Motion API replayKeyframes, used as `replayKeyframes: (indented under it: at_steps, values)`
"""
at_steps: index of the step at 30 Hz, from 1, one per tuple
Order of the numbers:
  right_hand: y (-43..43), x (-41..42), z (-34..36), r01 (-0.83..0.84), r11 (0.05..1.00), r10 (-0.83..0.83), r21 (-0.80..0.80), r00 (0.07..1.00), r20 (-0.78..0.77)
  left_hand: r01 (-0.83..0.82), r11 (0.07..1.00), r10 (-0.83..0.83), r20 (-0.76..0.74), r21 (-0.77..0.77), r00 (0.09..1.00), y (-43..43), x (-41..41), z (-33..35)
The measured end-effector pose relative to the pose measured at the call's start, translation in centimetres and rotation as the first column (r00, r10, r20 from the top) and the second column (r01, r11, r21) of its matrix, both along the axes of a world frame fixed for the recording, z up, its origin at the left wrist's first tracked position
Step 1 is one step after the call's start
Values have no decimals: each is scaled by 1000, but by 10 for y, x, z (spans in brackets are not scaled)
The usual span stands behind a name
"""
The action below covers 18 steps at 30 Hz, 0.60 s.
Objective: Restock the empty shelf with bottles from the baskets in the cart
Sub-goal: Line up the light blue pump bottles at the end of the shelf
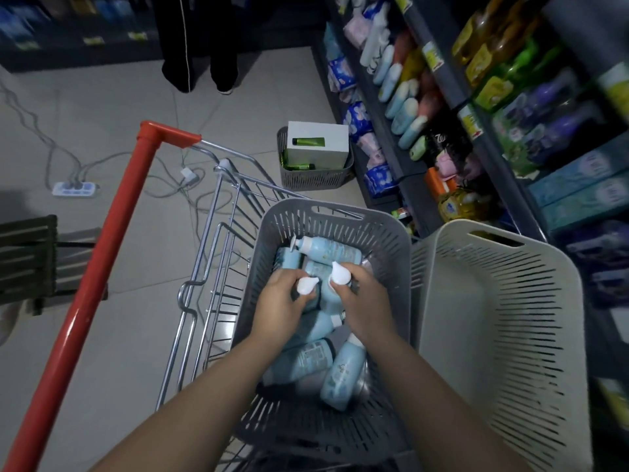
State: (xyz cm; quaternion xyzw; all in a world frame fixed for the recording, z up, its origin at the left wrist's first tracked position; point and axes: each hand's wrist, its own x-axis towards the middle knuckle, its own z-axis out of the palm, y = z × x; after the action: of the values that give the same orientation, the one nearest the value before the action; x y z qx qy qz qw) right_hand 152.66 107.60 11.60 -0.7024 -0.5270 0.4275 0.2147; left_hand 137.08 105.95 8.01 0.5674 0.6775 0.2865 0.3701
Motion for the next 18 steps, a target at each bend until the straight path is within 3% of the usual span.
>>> replayKeyframes:
  at_steps: [5,9,12,18]
  values:
    - [-20,18,26,0,998,8,66,992,-127,136,983,-142,47,120,989,2,-6,36]
    - [-27,21,62,179,976,-125,121,925,-360,97,992,-120,364,82,924,7,8,77]
    - [-31,31,86,221,959,-133,180,905,-404,108,990,-138,553,86,822,13,24,104]
    - [-42,80,137,277,926,-124,257,865,-485,342,921,-381,604,186,700,28,60,166]
